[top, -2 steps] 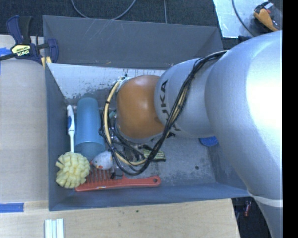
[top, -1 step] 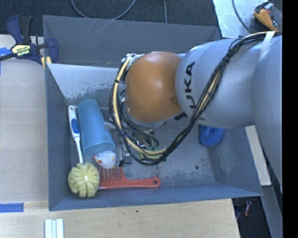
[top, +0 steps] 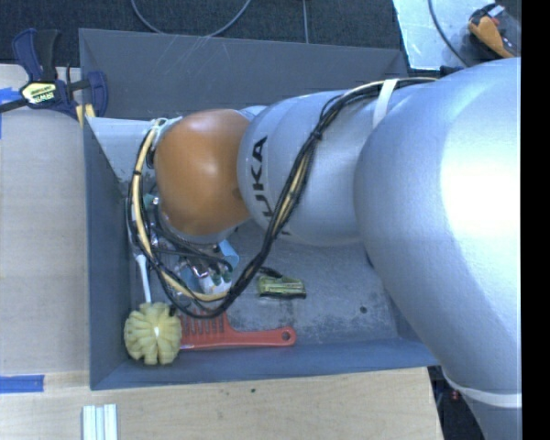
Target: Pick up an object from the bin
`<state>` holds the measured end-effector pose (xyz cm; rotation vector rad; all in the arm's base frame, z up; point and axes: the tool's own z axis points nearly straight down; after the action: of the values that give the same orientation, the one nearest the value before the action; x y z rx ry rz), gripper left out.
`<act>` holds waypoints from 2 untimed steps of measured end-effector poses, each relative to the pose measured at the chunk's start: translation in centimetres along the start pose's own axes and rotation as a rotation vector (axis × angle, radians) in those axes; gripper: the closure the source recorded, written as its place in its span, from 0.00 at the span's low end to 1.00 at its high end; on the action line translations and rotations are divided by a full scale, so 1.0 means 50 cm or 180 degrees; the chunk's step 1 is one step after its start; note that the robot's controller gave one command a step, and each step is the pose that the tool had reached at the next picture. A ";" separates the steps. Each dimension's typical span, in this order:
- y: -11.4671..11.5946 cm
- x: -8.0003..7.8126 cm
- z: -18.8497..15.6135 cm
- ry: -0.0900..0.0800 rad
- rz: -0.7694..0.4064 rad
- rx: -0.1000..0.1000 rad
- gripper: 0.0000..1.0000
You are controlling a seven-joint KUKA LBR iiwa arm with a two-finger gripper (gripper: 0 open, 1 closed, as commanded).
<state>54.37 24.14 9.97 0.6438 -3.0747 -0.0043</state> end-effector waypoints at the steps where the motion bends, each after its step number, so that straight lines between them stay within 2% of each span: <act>1: -0.103 0.099 0.044 -0.0171 -0.0242 0.0030 0.00; 2: -0.082 -0.050 0.056 -0.0066 -0.1992 0.0015 1.00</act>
Offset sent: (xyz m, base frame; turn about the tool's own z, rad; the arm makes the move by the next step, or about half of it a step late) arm 0.0378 -0.0278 -0.0297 -0.6292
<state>58.28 21.39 7.14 1.5696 -2.7462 -0.0036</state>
